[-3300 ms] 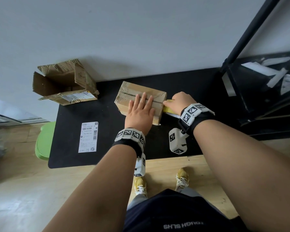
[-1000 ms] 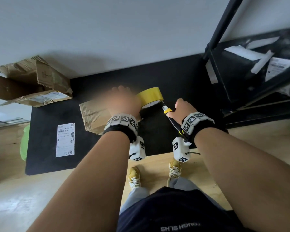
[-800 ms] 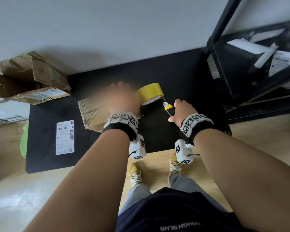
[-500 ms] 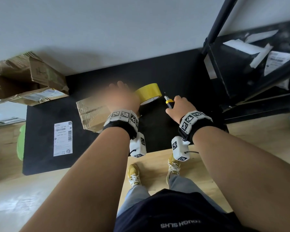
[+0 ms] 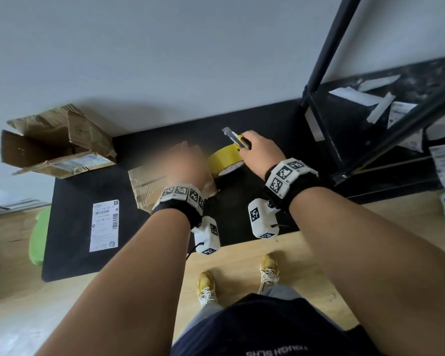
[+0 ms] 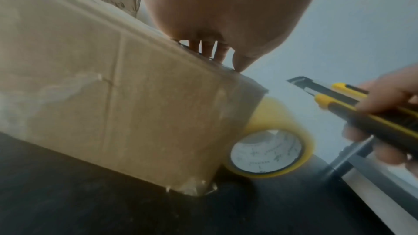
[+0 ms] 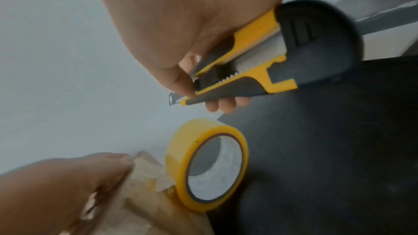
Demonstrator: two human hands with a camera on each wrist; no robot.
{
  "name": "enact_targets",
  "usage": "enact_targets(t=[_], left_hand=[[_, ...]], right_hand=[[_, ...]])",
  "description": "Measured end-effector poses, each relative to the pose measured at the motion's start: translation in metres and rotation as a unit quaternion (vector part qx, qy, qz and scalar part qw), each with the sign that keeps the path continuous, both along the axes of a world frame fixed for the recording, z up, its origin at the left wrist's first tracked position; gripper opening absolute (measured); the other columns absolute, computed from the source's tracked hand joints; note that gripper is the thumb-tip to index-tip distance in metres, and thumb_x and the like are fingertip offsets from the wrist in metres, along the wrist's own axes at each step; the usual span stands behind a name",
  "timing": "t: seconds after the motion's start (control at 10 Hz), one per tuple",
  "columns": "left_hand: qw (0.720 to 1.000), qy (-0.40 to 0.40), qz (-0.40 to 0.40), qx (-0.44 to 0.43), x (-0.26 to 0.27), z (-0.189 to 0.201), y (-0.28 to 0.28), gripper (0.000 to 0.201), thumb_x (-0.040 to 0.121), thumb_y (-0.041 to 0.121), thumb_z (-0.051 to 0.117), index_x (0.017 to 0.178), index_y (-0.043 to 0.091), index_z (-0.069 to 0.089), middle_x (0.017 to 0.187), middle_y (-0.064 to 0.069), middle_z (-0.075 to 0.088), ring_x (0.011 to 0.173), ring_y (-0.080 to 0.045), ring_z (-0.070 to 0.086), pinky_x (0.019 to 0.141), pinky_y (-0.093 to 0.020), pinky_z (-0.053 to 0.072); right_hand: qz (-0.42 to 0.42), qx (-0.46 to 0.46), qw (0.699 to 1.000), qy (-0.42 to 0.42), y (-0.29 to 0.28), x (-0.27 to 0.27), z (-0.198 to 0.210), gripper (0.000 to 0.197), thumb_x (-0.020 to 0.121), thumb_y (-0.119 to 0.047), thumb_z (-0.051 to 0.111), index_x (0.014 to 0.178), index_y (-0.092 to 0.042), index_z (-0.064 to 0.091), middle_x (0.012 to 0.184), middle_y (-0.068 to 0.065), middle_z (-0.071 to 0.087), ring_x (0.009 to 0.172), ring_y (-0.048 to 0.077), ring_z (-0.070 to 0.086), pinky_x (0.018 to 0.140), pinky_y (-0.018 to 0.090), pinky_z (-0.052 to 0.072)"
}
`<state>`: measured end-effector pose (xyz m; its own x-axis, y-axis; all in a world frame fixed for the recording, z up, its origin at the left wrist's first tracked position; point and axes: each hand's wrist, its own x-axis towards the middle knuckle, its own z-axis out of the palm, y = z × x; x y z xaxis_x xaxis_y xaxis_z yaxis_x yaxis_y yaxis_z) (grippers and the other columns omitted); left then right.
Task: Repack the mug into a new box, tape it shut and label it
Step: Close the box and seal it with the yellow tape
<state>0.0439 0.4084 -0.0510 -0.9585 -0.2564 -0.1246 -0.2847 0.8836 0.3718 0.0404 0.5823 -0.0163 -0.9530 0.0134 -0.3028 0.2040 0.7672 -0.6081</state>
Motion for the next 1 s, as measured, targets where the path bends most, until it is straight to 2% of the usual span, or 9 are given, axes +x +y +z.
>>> enact_targets(t=[0.1, 0.2, 0.3, 0.4, 0.5, 0.6, 0.8, 0.9, 1.0], left_hand=[[0.999, -0.018, -0.023, -0.021, 0.008, 0.002, -0.009, 0.051, 0.1, 0.028, 0.028, 0.149, 0.013, 0.026, 0.157, -0.004, 0.024, 0.147, -0.021, 0.012, 0.121, -0.042, -0.001], [0.997, -0.027, -0.05, -0.052, 0.018, 0.003, -0.011, 0.054, 0.101, 0.029, 0.027, 0.153, 0.015, 0.018, 0.161, -0.001, 0.013, 0.149, -0.019, 0.003, 0.121, -0.04, -0.003], [0.995, -0.042, -0.058, -0.067, 0.022, 0.003, -0.009, 0.056, 0.102, 0.031, 0.024, 0.154, 0.015, 0.012, 0.162, 0.001, 0.006, 0.149, -0.018, -0.001, 0.121, -0.04, -0.003], [0.993, -0.077, -0.063, -0.068, 0.022, 0.002, -0.008, 0.056, 0.103, 0.032, 0.018, 0.154, 0.015, 0.004, 0.162, 0.001, -0.003, 0.148, -0.018, -0.007, 0.12, -0.041, -0.004], [0.991, -0.095, -0.07, -0.065, 0.02, 0.003, -0.009, 0.056, 0.103, 0.034, 0.014, 0.154, 0.015, 0.0, 0.162, 0.0, -0.006, 0.148, -0.019, -0.01, 0.12, -0.042, -0.005], [0.991, -0.095, -0.075, -0.063, 0.02, 0.003, -0.01, 0.056, 0.103, 0.034, 0.014, 0.154, 0.015, -0.001, 0.162, 0.0, -0.006, 0.148, -0.019, -0.01, 0.12, -0.042, -0.005], [0.989, -0.108, -0.078, -0.063, 0.02, 0.004, -0.01, 0.056, 0.103, 0.035, 0.013, 0.154, 0.015, -0.002, 0.162, 0.0, -0.008, 0.148, -0.02, -0.011, 0.12, -0.042, -0.004], [0.989, -0.111, -0.08, -0.061, 0.02, 0.003, -0.009, 0.056, 0.103, 0.034, 0.013, 0.154, 0.015, -0.003, 0.161, 0.0, -0.008, 0.148, -0.02, -0.011, 0.12, -0.043, -0.004], [0.989, -0.11, -0.079, -0.061, 0.019, 0.003, -0.009, 0.057, 0.103, 0.034, 0.014, 0.153, 0.014, -0.003, 0.161, -0.001, -0.008, 0.148, -0.02, -0.011, 0.12, -0.043, -0.004]], right_hand=[[0.049, -0.013, 0.999, -0.005, -0.007, 0.001, 0.008, 0.049, 0.095, -0.02, 0.045, 0.142, -0.033, 0.042, 0.125, 0.003, 0.061, 0.1, 0.026, 0.061, 0.08, 0.031, 0.047], [0.107, 0.003, 0.994, -0.017, -0.014, 0.003, 0.016, 0.057, 0.097, -0.017, 0.044, 0.148, -0.04, 0.033, 0.141, -0.002, 0.052, 0.105, 0.022, 0.06, 0.077, 0.028, 0.046], [0.134, 0.022, 0.99, -0.025, -0.016, 0.005, 0.015, 0.052, 0.099, -0.021, 0.044, 0.147, -0.037, 0.037, 0.14, 0.0, 0.053, 0.087, 0.017, 0.053, 0.057, 0.019, 0.037], [0.158, 0.042, 0.985, -0.053, -0.018, 0.009, 0.012, 0.053, 0.099, -0.022, 0.049, 0.148, -0.037, 0.035, 0.141, 0.003, 0.05, 0.066, 0.01, 0.043, 0.05, 0.013, 0.027], [0.189, 0.077, 0.977, -0.059, -0.021, 0.015, 0.015, 0.048, 0.1, -0.021, 0.046, 0.146, -0.033, 0.039, 0.12, 0.005, 0.057, 0.058, 0.008, 0.041, 0.048, 0.017, 0.03], [0.192, 0.077, 0.977, -0.061, -0.025, 0.02, 0.018, 0.043, 0.099, -0.013, 0.043, 0.141, -0.024, 0.046, 0.118, 0.01, 0.06, 0.053, 0.007, 0.037, 0.044, 0.015, 0.032], [0.214, 0.123, 0.964, -0.097, -0.032, 0.019, 0.023, 0.045, 0.101, -0.012, 0.039, 0.144, -0.027, 0.04, 0.125, 0.011, 0.057, 0.083, 0.024, 0.056, 0.057, 0.027, 0.042], [0.232, 0.135, 0.957, -0.11, -0.031, 0.021, 0.026, 0.049, 0.101, -0.01, 0.037, 0.146, -0.028, 0.037, 0.127, 0.011, 0.055, 0.076, 0.019, 0.051, 0.052, 0.02, 0.036], [0.269, 0.164, 0.936, -0.158, -0.032, 0.023, 0.029, 0.058, 0.103, -0.009, 0.035, 0.153, -0.034, 0.022, 0.147, 0.007, 0.043, 0.108, 0.025, 0.055, 0.067, 0.021, 0.043]])
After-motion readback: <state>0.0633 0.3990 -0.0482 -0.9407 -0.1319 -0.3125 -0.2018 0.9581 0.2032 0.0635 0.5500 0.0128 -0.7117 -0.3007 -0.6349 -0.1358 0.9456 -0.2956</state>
